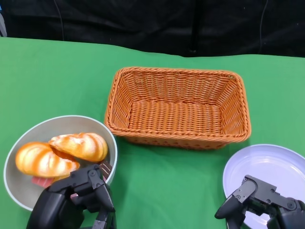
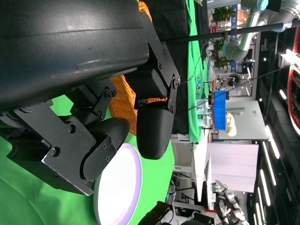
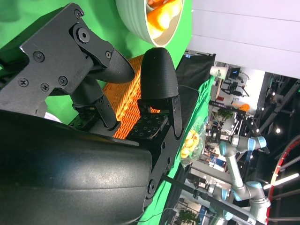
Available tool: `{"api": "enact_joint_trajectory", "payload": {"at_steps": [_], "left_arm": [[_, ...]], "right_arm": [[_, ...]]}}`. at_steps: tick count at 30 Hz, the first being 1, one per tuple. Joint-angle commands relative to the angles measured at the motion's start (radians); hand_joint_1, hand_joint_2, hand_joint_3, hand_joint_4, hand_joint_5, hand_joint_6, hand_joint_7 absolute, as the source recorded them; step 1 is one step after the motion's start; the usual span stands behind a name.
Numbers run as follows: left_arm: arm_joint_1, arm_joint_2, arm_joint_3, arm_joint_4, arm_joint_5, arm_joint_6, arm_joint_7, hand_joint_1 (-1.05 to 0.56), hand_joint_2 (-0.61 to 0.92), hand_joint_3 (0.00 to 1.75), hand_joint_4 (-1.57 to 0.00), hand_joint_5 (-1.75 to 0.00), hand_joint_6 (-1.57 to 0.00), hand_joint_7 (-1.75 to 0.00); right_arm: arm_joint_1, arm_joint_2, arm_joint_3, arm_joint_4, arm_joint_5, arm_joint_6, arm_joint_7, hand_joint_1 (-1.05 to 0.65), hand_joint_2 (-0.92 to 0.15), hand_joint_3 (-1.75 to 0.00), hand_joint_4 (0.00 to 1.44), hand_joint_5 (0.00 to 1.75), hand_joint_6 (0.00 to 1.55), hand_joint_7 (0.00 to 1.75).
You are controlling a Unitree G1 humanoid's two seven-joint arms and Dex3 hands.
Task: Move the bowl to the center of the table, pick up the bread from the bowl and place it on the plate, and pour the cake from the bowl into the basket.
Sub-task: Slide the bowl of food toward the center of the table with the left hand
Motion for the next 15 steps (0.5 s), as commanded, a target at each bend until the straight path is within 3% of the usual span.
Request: {"api": "enact_joint_trajectory", "payload": {"at_steps": [1,2,4,8,10,11,15], "left_arm": [[-0.014,0.031,0.031,-0.021,-0.001,-0.025,-0.008,-0.07,0.42,1.31,-0.79,-1.44,-0.77,-1.18],[-0.020,0.038,0.039,-0.024,0.004,-0.031,-0.007,-0.12,0.45,1.18,-0.73,-1.22,-0.73,-0.91],[-0.038,0.056,0.059,-0.023,0.011,-0.051,-0.011,-0.17,0.50,1.03,-0.67,-1.02,-0.70,-0.62],[-0.064,0.087,0.090,-0.006,0.022,-0.097,-0.020,-0.24,0.57,0.88,-0.61,-0.91,-0.66,-0.48],[-0.088,0.114,0.124,0.012,0.037,-0.143,-0.032,-0.40,0.84,0.37,-0.54,-0.77,-0.60,-0.30],[-0.105,0.130,0.143,0.028,0.034,-0.164,-0.043,-0.44,0.88,0.30,-0.52,-0.74,-0.59,-0.27],[-0.141,0.163,0.189,0.072,0.042,-0.215,-0.051,-0.61,0.92,0.27,-0.41,-0.65,-0.49,-0.17]], "right_arm": [[0.012,-0.011,0.001,-0.010,0.004,-0.015,0.002,-0.07,-0.37,-1.35,0.81,1.71,0.80,1.32],[0.013,-0.012,0.001,-0.010,0.005,-0.013,0.003,-0.07,-0.37,-1.35,0.81,1.72,0.79,1.32],[0.013,-0.013,0.000,-0.011,0.008,-0.012,0.005,-0.06,-0.37,-1.35,0.80,1.73,0.79,1.33],[0.014,-0.015,-0.003,-0.010,0.011,-0.014,0.007,-0.06,-0.37,-1.36,0.80,1.74,0.79,1.34],[0.016,-0.019,-0.006,-0.008,0.012,-0.016,0.008,-0.06,-0.37,-1.36,0.80,1.74,0.79,1.34],[0.013,-0.020,-0.008,-0.006,0.014,-0.016,0.009,-0.05,-0.37,-1.36,0.80,1.74,0.79,1.34],[0.011,-0.024,-0.010,-0.007,0.025,-0.013,0.012,-0.04,-0.36,-1.36,0.79,1.74,0.78,1.34]]}}
